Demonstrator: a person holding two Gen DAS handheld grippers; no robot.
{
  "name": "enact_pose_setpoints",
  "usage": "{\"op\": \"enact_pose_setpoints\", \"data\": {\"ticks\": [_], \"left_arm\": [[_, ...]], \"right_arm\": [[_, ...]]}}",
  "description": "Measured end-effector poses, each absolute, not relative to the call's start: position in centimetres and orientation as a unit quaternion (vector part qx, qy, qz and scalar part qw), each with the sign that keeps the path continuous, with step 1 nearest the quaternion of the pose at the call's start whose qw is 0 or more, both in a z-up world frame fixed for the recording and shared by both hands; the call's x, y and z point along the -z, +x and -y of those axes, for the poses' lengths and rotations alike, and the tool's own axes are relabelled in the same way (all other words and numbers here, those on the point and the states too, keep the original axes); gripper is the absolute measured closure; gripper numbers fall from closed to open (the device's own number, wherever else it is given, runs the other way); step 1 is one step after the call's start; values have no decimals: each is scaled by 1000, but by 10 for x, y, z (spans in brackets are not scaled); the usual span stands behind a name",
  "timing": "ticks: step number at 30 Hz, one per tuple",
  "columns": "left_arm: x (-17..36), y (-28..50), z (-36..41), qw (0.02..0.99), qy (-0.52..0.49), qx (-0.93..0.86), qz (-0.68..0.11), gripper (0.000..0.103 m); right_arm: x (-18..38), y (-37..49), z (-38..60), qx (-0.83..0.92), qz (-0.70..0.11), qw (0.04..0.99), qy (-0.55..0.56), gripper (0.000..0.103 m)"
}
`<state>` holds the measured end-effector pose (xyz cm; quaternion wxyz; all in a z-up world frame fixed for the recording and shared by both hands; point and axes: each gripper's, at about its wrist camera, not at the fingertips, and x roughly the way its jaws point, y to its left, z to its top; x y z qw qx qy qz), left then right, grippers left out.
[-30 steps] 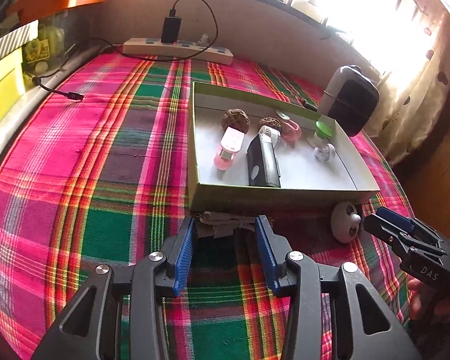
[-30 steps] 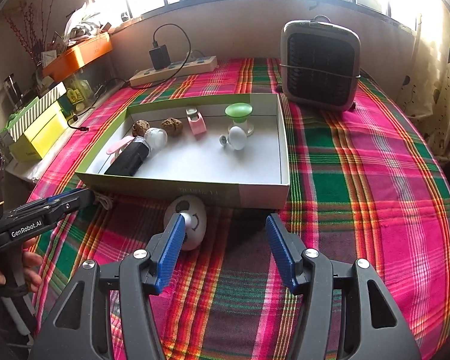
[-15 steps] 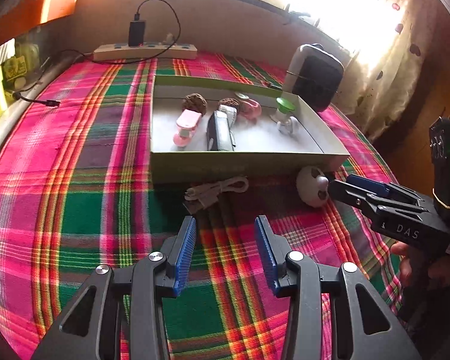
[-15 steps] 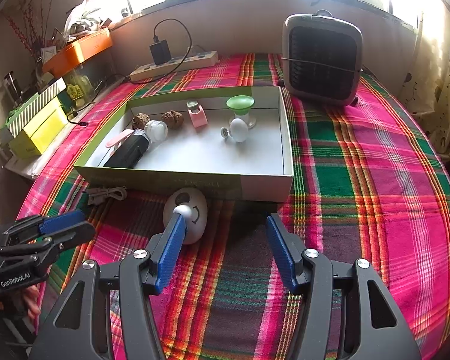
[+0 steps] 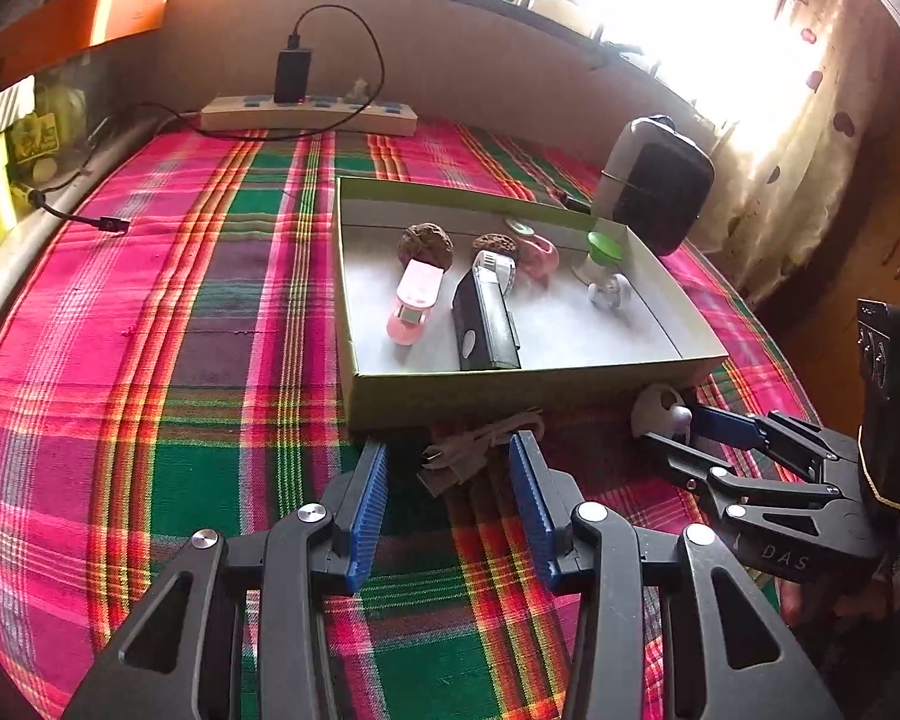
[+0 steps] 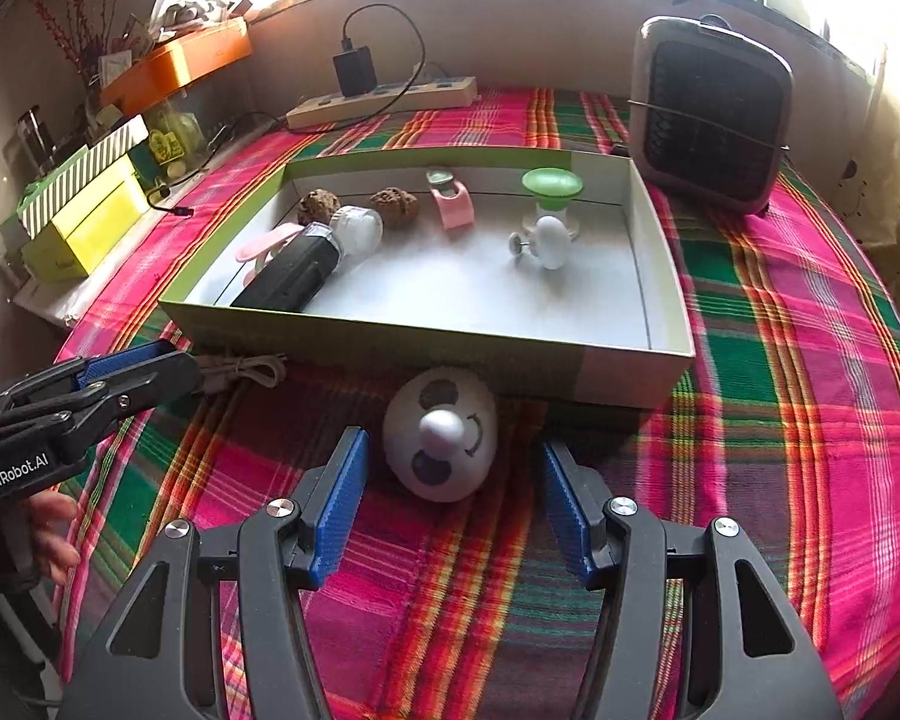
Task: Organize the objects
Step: 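Close the left tool on the white USB cable while the right tool grasps the panda toy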
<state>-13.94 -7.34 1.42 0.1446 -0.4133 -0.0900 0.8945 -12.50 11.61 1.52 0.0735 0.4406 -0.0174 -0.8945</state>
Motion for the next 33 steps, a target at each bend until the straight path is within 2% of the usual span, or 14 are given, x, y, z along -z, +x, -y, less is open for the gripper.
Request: {"op": "enact_pose_setpoints", "data": {"ticks": [9, 19, 33], "left_arm": [[-11, -148, 63, 168, -422, -888, 73, 64], [-10, -134, 41, 225, -429, -874, 30, 64], [-10, -145, 28, 192, -435, -880, -12, 64]], "right_arm": [[-12, -135, -111, 896, -18, 42, 441, 46], [-13, -131, -128, 896, -10, 11, 444, 46], [-14, -130, -129, 896, -10, 9, 444, 46]]}}
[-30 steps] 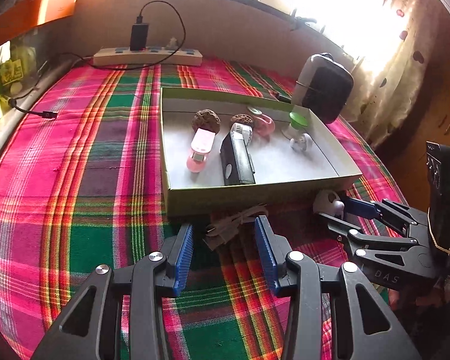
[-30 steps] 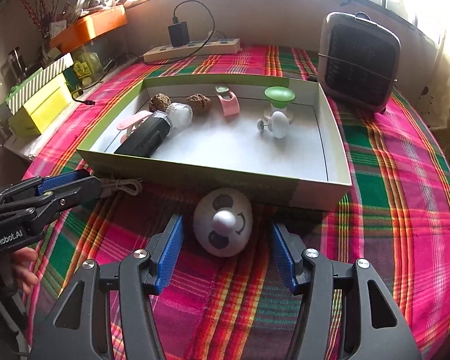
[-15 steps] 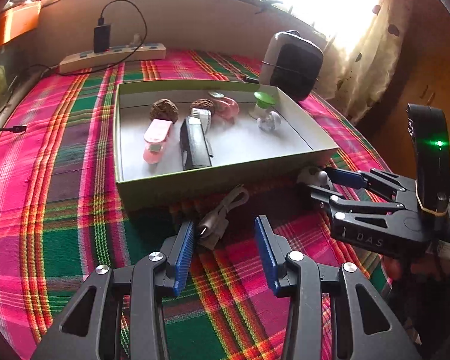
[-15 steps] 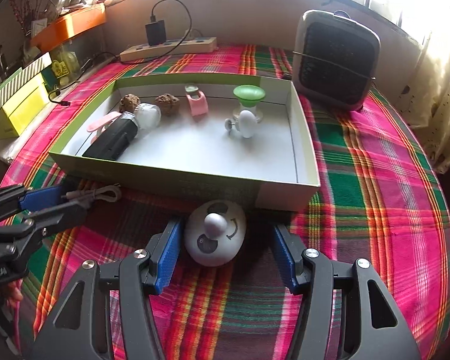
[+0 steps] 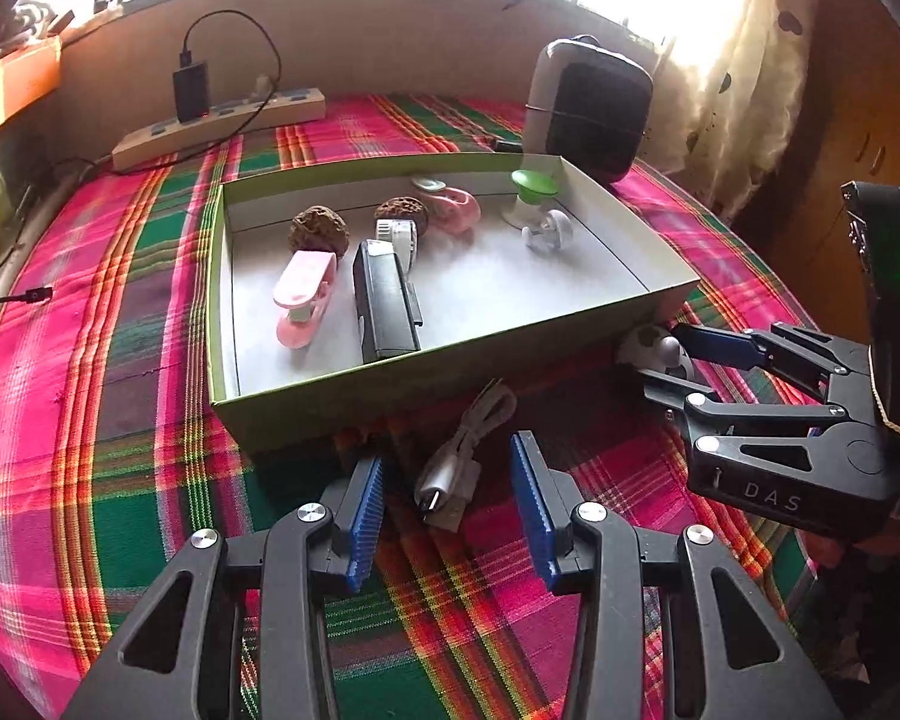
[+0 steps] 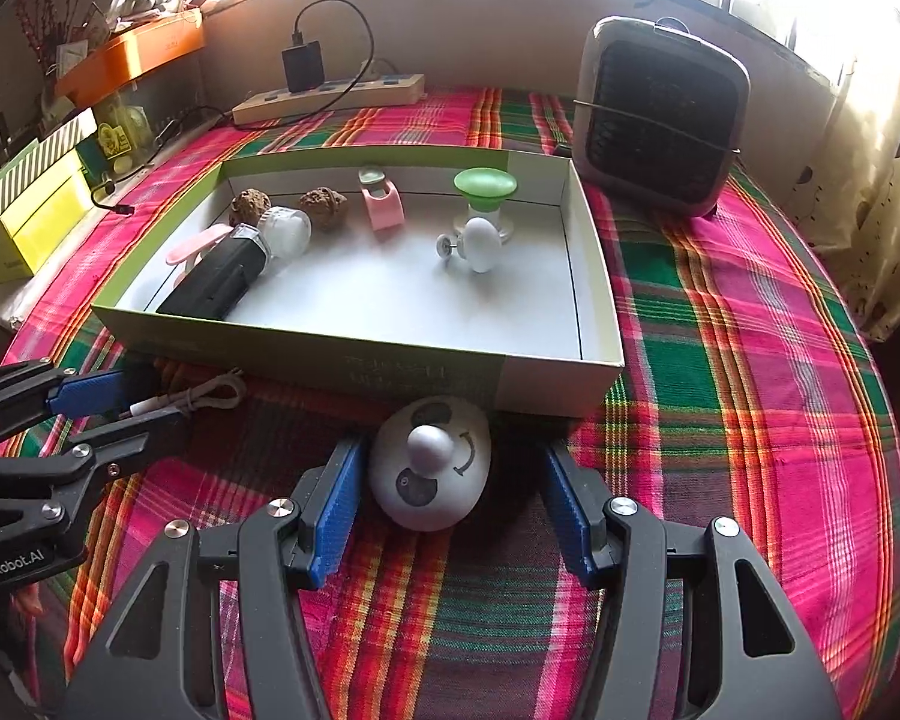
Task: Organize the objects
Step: 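Close the left tool on the white USB cable while the right tool grasps the panda toy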
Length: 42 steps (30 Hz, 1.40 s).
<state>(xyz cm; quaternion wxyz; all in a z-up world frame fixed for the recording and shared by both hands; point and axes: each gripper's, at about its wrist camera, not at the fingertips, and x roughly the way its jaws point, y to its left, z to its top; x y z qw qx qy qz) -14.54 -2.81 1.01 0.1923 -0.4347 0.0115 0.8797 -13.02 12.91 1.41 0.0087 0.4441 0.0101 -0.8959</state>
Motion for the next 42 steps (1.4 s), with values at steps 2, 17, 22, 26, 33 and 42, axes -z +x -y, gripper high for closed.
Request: {"op": "enact_pose_setpoints", "data": {"ticks": [2, 17, 22, 26, 33, 42], "left_arm": [[-10, -144, 24, 190, -435, -880, -29, 64], [-9, -144, 30, 167, -432, -886, -34, 83], [-9, -140, 29, 174, -432, -885, -24, 84], [-9, -138, 30, 171, -430, -886, -14, 85], [-9, -136, 32, 165, -428, -888, -5, 85], [-10, -133, 36, 153, -425, -892, 1, 85]], "right_arm": [[-14, -130, -129, 896, -11, 10, 444, 46], [-14, -128, -128, 900, -8, 21, 436, 54], [-15, -127, -127, 901, -4, 27, 434, 62], [-15, -126, -126, 901, -4, 26, 433, 62], [-15, -124, -127, 902, 5, 28, 432, 62], [-15, -120, -128, 902, 8, 30, 430, 62]]}}
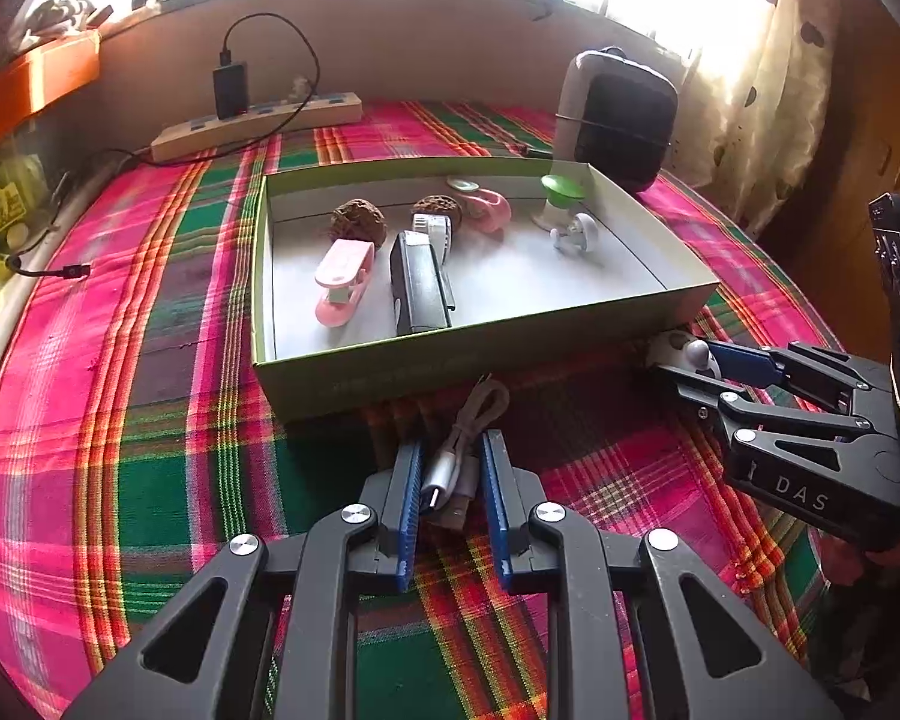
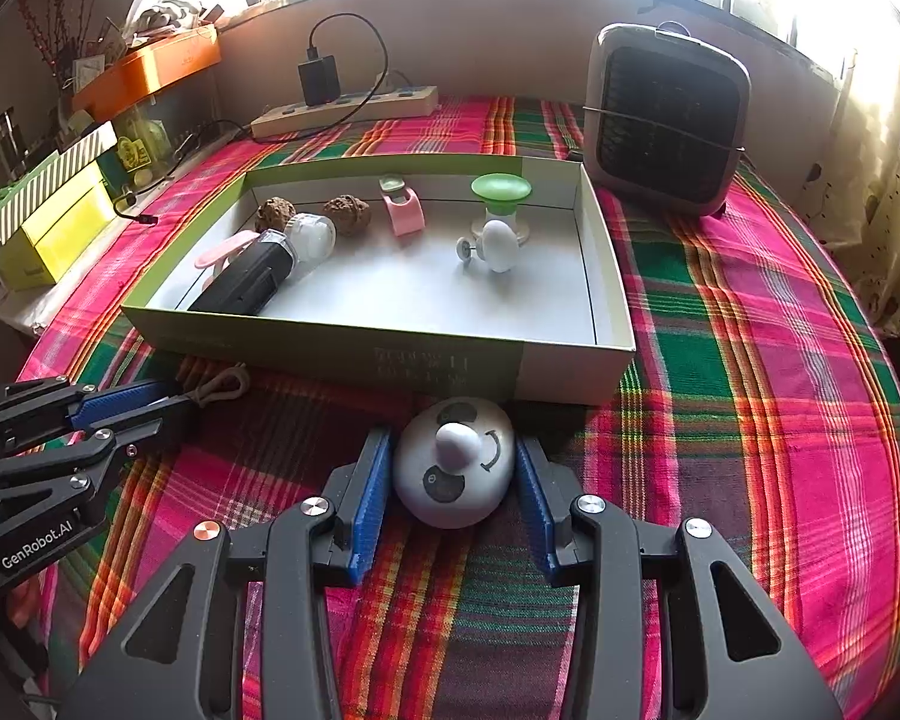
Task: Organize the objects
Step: 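Close the left tool on the white USB cable while the right tool grasps the panda toy, then carry the cable in the left tool over the box while the right tool carries the panda toy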
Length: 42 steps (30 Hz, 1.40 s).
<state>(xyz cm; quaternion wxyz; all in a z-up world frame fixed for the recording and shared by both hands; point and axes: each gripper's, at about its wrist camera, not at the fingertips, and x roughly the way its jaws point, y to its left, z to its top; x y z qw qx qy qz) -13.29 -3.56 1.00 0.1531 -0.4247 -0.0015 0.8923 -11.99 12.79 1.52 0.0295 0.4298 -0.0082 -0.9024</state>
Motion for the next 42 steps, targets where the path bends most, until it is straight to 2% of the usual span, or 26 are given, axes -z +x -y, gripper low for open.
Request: {"op": "enact_pose_setpoints", "data": {"ticks": [2, 5, 42], "left_arm": [[-10, -132, 36, 151, -424, -893, 2, 85], [-13, -130, 35, 149, -419, -896, 1, 95], [-19, -119, 37, 133, -412, -901, 7, 95]], "right_arm": [[-15, -119, -128, 903, 9, 28, 429, 62], [-16, -116, -130, 903, 11, 27, 428, 62], [-19, -99, -138, 907, 18, 22, 421, 62]]}}
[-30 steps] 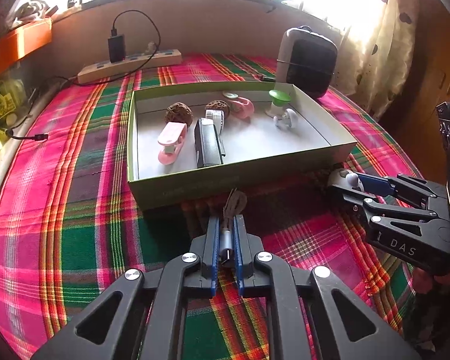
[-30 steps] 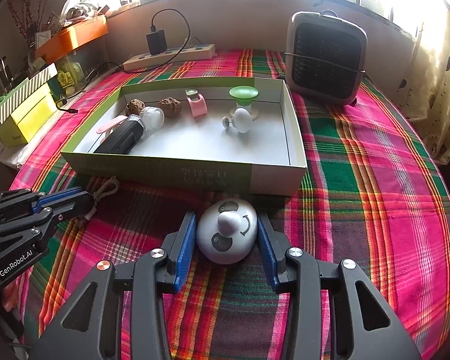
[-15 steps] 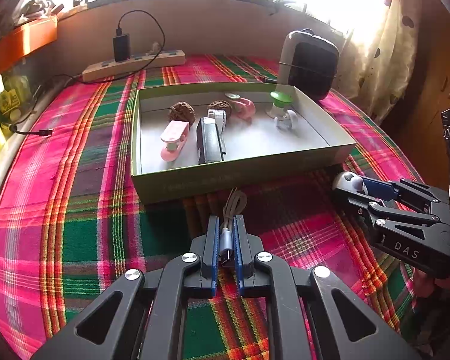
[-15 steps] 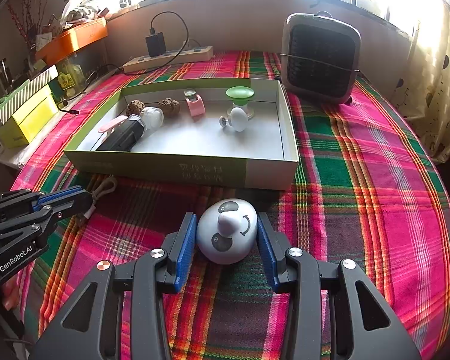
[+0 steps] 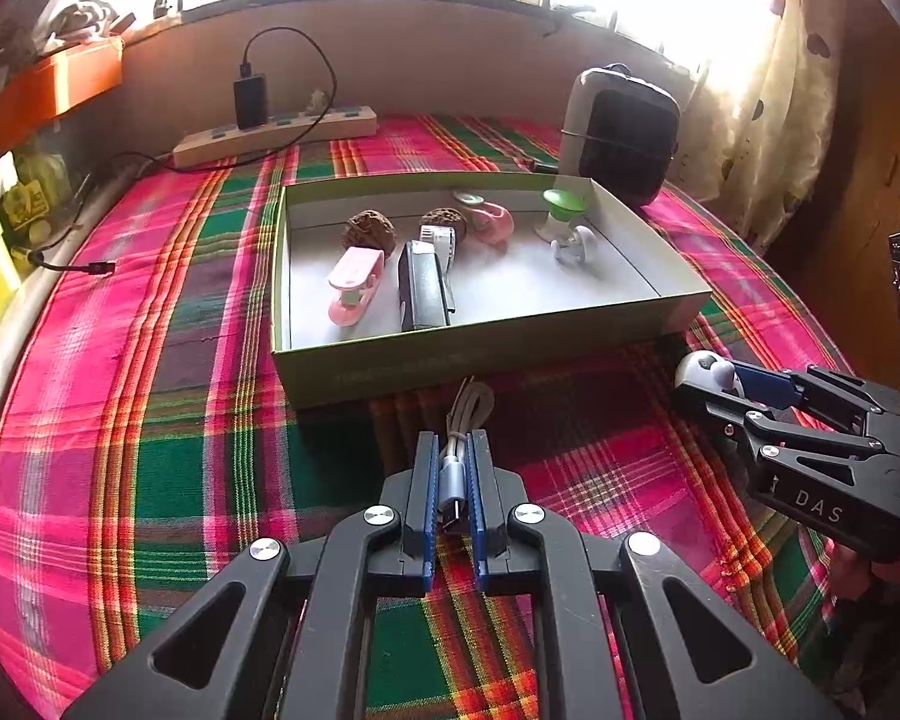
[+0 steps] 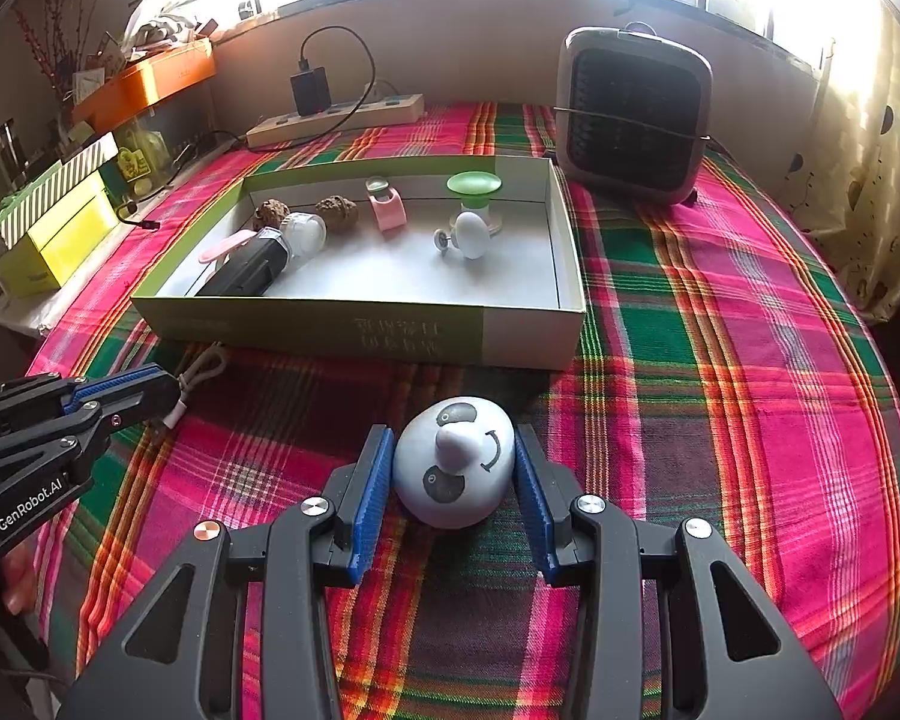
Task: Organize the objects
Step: 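Carry the cable in the left tool over the box while the right tool carries the panda toy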
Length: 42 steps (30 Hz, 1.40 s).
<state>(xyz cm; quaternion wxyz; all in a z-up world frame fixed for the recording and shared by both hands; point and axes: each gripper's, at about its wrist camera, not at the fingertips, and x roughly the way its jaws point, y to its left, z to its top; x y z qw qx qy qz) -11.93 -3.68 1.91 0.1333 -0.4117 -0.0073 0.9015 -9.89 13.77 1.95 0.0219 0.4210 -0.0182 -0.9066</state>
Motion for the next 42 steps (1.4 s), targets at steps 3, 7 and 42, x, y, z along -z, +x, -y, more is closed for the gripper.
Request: {"op": "enact_pose_setpoints", "data": {"ticks": [3, 7, 42], "left_arm": [[-22, -118, 37, 132, -409, -903, 8, 95], [-27, -116, 36, 131, -404, -905, 11, 95], [-66, -140, 17, 137, -369, -919, 13, 95]], "right_arm": [[-20, -97, -140, 907, 19, 22, 420, 62], [-24, -94, -143, 909, 19, 20, 416, 62], [-63, -113, -151, 928, 7, 34, 372, 62]]}}
